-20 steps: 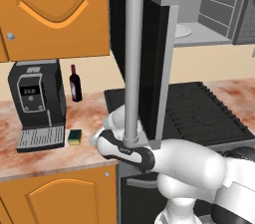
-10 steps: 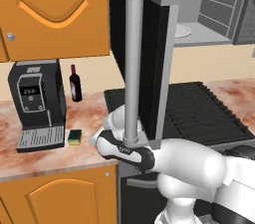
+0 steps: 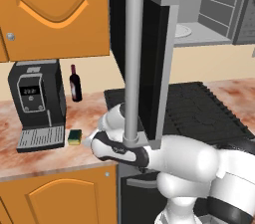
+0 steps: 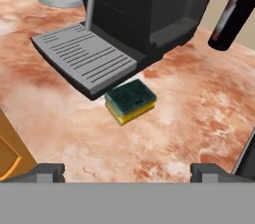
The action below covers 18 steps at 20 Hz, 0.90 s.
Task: Place the sponge inside the microwave to prepare for sanitizing.
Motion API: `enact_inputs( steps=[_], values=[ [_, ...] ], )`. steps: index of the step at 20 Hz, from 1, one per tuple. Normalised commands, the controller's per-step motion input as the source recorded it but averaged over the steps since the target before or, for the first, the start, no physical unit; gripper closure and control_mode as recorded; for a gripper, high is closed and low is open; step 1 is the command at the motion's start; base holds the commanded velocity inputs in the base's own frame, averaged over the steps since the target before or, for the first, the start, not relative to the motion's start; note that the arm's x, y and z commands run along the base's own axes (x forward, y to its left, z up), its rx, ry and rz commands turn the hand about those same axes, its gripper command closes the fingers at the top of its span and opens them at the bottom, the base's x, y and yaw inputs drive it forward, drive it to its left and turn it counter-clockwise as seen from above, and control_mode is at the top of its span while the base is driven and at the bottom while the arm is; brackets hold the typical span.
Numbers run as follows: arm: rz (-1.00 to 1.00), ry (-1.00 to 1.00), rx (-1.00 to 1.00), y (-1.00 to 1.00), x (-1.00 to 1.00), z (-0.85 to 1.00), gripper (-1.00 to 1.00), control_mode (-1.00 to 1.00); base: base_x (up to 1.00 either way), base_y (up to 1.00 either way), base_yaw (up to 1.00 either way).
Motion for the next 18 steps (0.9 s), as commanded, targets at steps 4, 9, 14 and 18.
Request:
enact_inputs(
  steps=[4, 9, 14, 18],
  values=[
    [0.00, 0.00, 0.00, 0.05, 0.00, -0.04, -1.00, -1.00, 0.00, 0.00, 0.00],
    [0.00, 0.00, 0.00, 0.00, 0.00, -0.05, -1.00, -1.00, 0.00, 0.00, 0.00],
    [0.00, 0.08, -0.01, 0.00, 0.01, -0.15, -1.00, -1.00, 0.00, 0.00, 0.00],
    [-0.01, 0.11, -0.03, 0.00, 0.12, -0.21, -1.00, -1.00, 0.00, 0.00, 0.00]
  ],
)
